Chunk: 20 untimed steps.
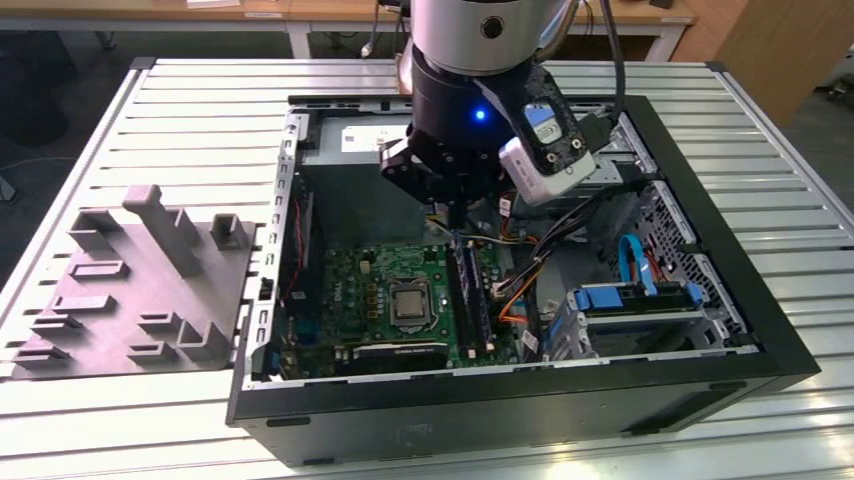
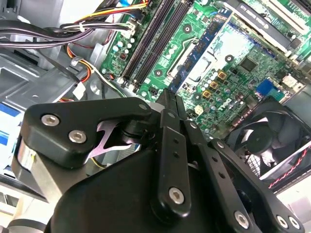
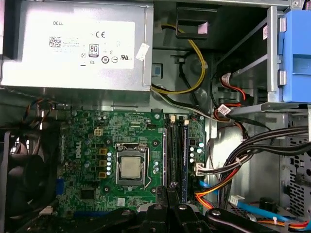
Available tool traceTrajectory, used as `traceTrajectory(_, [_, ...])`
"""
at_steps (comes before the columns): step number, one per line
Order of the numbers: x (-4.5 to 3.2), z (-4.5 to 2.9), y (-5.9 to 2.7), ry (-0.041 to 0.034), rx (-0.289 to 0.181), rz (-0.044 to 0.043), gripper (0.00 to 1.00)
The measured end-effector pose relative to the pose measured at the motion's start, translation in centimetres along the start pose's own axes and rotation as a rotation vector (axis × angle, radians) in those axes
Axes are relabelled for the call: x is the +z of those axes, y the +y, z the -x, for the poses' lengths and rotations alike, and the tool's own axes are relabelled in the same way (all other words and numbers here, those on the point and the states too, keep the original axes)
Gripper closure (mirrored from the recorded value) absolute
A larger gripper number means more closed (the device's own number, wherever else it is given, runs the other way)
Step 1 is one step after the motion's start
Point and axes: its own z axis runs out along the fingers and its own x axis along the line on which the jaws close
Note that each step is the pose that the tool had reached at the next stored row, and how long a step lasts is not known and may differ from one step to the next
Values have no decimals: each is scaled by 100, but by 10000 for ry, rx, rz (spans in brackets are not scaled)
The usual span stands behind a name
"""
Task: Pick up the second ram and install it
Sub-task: 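Insert the second ram into the second slot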
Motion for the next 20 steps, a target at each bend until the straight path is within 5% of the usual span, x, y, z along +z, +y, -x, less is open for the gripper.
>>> traceTrajectory(13, [30, 9, -1, -18, 355, -46, 89])
traceTrajectory(20, [54, 113, -3, 3, 232, -41, 89])
